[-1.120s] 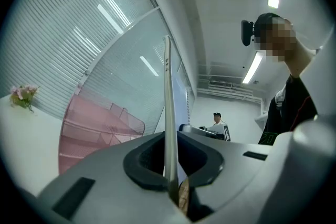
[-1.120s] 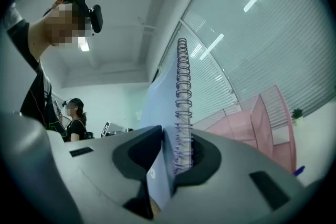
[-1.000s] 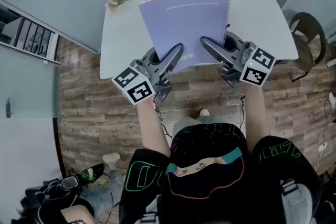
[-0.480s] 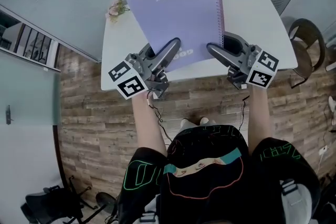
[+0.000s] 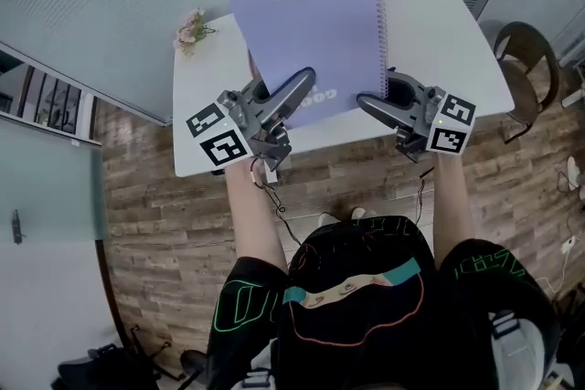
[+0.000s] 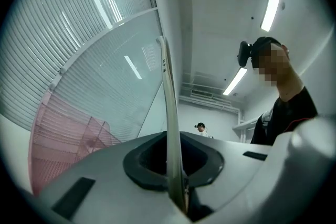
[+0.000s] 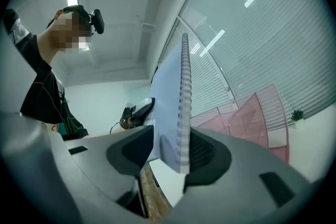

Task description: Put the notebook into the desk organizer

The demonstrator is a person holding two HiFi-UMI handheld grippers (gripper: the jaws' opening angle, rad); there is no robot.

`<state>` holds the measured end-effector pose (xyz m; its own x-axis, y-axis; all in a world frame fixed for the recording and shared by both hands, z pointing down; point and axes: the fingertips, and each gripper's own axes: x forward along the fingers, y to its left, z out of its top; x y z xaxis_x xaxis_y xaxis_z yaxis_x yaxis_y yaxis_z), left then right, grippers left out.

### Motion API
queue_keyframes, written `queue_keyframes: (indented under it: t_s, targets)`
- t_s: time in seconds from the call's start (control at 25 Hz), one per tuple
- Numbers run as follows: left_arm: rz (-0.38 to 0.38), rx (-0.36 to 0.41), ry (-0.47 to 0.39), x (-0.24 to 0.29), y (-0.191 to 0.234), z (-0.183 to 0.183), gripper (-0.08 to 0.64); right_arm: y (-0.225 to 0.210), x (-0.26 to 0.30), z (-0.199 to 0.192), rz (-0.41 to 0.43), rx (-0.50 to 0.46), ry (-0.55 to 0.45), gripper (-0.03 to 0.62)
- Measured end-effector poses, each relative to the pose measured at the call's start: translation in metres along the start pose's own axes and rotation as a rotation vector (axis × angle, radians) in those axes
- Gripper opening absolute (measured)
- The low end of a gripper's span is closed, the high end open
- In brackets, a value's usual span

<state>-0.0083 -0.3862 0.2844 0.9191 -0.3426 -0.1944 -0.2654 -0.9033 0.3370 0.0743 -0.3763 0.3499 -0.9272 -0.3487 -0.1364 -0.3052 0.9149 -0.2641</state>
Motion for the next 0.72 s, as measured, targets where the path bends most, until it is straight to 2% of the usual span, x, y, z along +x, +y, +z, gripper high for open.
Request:
queue_keyframes:
  t_s: [0.08, 0.16, 0.28, 0.36, 0.4, 0.52, 0.64, 0.68, 0.72]
  targets:
    - [-0.029, -0.016, -0.032, 0.001, -0.002, 0.005, 0.028, 0.003, 0.002, -0.009, 0.002, -0.001, 0.022, 0.166]
    - [-0.017, -0.043, -0.032, 0.003, 0.003, 0.004, 0.028, 0.008, 0.006, -0.016, 0.002, 0.009, 0.026, 0.164]
    - [0.063, -0.108, -0.012, 0.002, 0.023, -0.002, 0.032, 0.009, 0.013, -0.016, -0.012, 0.050, -0.012, 0.161]
    - [0.116, -0.156, -0.010, -0.002, 0.038, -0.003, 0.049, 0.008, 0.017, -0.017, -0.020, 0.101, -0.032, 0.114]
    - [0.143, -0.172, -0.005, -0.005, 0.045, -0.005, 0.058, 0.009, 0.020, -0.017, -0.018, 0.132, -0.039, 0.112]
    - [0.230, -0.199, 0.031, -0.010, 0.061, -0.010, 0.099, 0.013, 0.028, -0.020, -0.014, 0.222, -0.062, 0.068]
    - [0.298, -0.215, 0.086, -0.015, 0.070, -0.019, 0.117, 0.010, 0.033, -0.026, -0.043, 0.298, -0.077, 0.054]
    - [0.306, -0.207, 0.106, -0.016, 0.070, -0.023, 0.136, 0.009, 0.035, -0.027, -0.049, 0.322, -0.087, 0.047]
    - [0.306, -0.193, 0.128, -0.017, 0.070, -0.026, 0.202, 0.008, 0.036, -0.028, -0.053, 0.343, -0.101, 0.043]
